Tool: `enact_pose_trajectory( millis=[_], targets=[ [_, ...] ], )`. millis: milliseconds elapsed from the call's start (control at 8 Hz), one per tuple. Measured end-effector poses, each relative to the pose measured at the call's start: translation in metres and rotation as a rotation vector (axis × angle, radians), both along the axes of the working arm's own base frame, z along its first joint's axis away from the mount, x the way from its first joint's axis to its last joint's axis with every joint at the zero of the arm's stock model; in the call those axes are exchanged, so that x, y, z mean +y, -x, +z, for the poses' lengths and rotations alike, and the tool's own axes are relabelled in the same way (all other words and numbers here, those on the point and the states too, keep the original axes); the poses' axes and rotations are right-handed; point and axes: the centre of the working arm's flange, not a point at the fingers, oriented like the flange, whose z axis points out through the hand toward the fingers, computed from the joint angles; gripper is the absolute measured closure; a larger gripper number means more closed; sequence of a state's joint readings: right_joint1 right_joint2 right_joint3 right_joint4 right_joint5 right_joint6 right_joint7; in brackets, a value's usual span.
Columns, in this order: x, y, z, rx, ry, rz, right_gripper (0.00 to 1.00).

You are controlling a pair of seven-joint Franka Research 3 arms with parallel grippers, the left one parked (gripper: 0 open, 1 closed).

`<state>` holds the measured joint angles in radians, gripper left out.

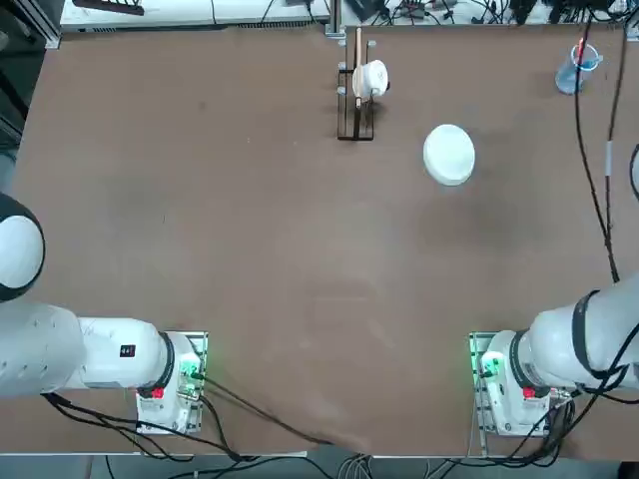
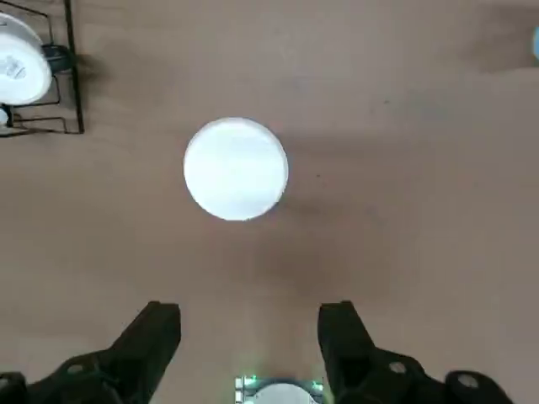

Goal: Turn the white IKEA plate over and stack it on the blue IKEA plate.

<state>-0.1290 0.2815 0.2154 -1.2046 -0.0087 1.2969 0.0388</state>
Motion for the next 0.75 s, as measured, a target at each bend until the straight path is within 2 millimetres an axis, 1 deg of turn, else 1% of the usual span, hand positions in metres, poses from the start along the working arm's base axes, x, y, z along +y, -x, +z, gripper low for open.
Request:
enact_pose_trajectory(
  millis=[125,250,375,750],
  targets=[
    [-0.006,0.004,0.014,-0.009,-0.001,0.000,0.00],
    [-0.009,0.007,0.023,-0.012,-0.002,-0.001,0.00],
    [-0.010,0.008,0.025,-0.012,-0.002,-0.001,0.00],
    [-0.010,0.008,0.025,-0.010,-0.002,-0.001,0.00]
  ],
)
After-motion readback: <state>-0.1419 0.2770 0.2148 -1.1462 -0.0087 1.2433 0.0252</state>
